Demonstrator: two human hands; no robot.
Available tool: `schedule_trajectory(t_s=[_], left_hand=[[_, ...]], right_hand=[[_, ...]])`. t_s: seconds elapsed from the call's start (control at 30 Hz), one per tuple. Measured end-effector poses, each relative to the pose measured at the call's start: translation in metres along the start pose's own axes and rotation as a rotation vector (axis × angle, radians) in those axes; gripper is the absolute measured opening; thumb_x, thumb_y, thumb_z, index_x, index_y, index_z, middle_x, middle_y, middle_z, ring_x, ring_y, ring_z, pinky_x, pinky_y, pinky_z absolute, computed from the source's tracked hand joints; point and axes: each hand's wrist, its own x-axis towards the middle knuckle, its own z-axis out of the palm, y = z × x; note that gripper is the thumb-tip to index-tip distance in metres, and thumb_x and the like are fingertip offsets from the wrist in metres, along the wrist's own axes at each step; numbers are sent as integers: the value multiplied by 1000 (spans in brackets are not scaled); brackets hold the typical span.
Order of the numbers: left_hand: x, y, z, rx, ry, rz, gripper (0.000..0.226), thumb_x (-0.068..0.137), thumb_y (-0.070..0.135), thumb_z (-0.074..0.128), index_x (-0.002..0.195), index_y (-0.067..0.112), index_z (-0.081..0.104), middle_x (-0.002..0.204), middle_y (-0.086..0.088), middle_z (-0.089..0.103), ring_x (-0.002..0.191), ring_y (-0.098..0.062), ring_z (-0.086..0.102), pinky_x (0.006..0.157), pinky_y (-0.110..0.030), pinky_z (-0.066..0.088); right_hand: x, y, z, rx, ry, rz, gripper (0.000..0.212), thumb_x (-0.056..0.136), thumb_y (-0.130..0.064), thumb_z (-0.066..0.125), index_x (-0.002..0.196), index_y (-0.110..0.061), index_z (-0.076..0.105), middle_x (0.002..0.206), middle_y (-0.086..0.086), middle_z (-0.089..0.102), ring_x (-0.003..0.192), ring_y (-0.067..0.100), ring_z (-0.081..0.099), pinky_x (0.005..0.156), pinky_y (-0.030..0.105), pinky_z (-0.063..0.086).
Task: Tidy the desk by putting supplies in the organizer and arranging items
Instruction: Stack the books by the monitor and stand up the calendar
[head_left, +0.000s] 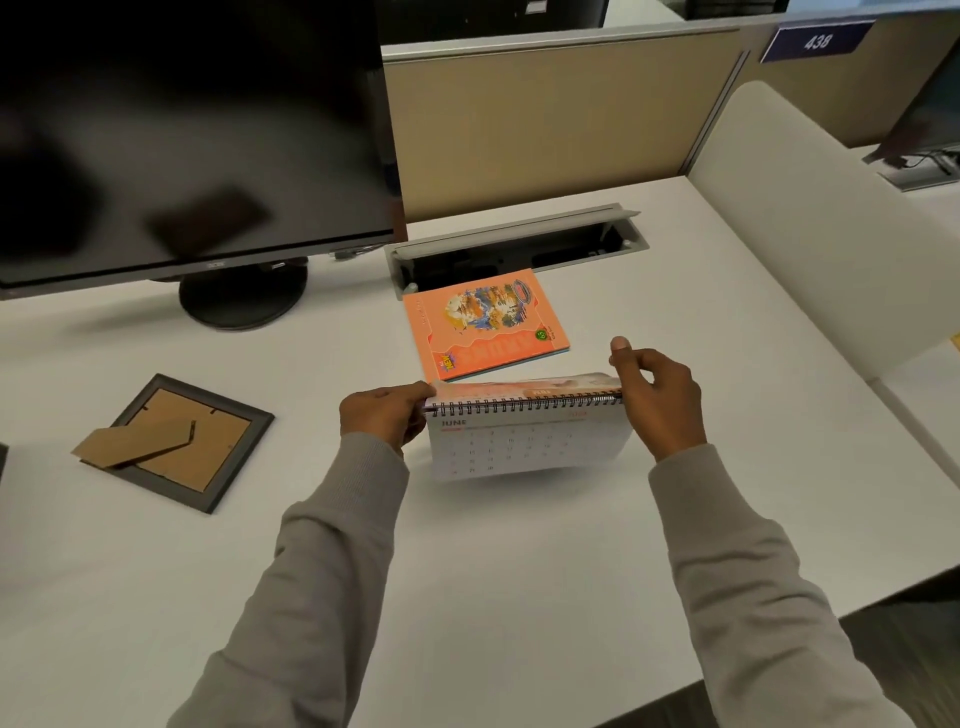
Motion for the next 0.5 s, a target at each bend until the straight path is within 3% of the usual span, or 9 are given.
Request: schedule_trajectory(t_s=[0.17,0.27,0.4,0.5], left_hand=[[9,-3,2,-2,-7,-47,20,73,-4,78,66,-1,60,49,-11,58,48,-21,50,61,-28,51],[12,-1,5,-9,0,-57,23,74,-2,79,64,2,58,47,-9,56,38,-16,51,66,-30,55],[16,-5,7,-36,3,-30,18,80,6,77,72,6,60,69,-15,66,55,-19,62,72,-31,56],[15,-9,10,-83,-12,-22,8,85,15,73,84,10,68,74,-6,74,62,-14,67,69,-27,56]], right_hand=[[6,12,10,36,-7,10,52,101,-58,39,103,-19,74,107,1,70,101,23,62,92,37,48],[8,10,11,100,-10,38,53,102,-56,36,102,-19,73,102,2,69,92,17,61,80,30,44],[13,12,16,192,-36,91,63,98,-69,27,97,-26,74,101,0,71,93,19,63,78,30,46],[18,14,20,264,-56,147,74,94,-74,19,96,-26,75,99,2,73,93,24,66,75,28,47]])
